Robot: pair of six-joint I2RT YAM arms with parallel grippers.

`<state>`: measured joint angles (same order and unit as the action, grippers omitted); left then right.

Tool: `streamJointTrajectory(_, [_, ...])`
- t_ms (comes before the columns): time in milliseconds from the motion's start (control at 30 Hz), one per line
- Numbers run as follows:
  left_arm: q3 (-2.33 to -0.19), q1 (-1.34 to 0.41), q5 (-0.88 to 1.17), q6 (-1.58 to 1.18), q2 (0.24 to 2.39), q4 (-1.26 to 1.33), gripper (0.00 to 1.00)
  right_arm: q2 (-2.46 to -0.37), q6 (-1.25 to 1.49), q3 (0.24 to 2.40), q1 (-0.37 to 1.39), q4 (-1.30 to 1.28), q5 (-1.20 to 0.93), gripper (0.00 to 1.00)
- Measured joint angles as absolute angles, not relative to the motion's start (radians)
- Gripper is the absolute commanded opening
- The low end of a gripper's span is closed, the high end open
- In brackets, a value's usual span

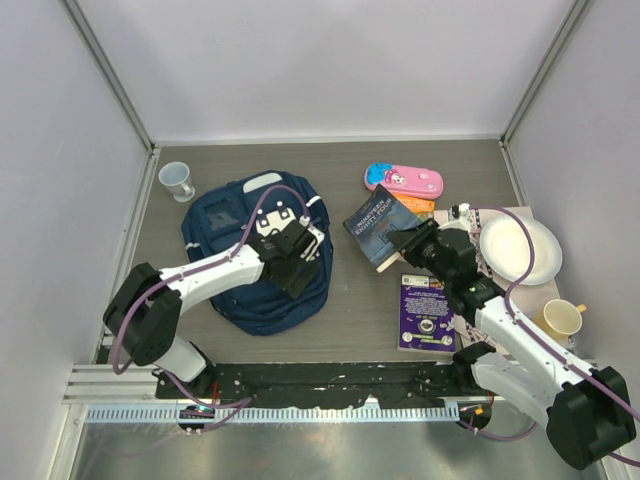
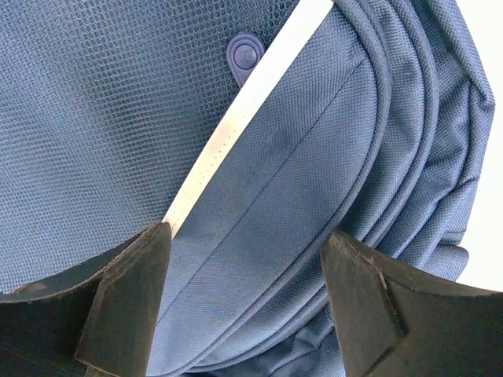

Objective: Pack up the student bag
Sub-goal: Place the book in the student bag.

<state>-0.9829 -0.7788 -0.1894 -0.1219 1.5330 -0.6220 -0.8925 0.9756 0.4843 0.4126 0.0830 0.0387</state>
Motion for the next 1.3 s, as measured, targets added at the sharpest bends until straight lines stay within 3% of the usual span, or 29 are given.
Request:
streamJointTrajectory(133, [-0.983,-0.783,-0.203,-0.123,1.53,-0.619,0.68,-0.892,0.976,0.484,0.413,0.083,0.035,0.01])
streamJointTrajectory(233, [-0.983,-0.786,-0.205,-0.127,1.53,-0.618,0.46,-0.892,0.975,0.484,0.413,0.083,0.032,0.01])
streamJointTrajectory(267, [-0.983,-0.788,-0.205,-0.127,1.53,-0.618,0.33,-0.892,0.976,0.484,0.413,0.083,0.032,0.01])
streamJointTrajectory(467, [-0.997,-0.796,-0.191,-0.126,1.531,-0.611,0.0,-0.892,0.975,0.484,0.413,0.084,0.031,0.01])
streamJointTrajectory(733, [-1.057,-0.796,-0.175,-0.149,1.515,-0.596,0.0,-0.87,0.938,0.492,0.413,0.034,0.043,0.01])
streamJointTrajectory(1000, [-1.28,-0.789,-0.196,-0.169,1.513,-0.642,0.0,-0.817,0.887,0.543,0.413,-0.059,0.064,0.01])
streamJointTrajectory(1300, [-1.369,-0.67,-0.11,-0.179,1.463,-0.659,0.0,-0.698,0.884,0.545,0.41,-0.144,0.066,0.01])
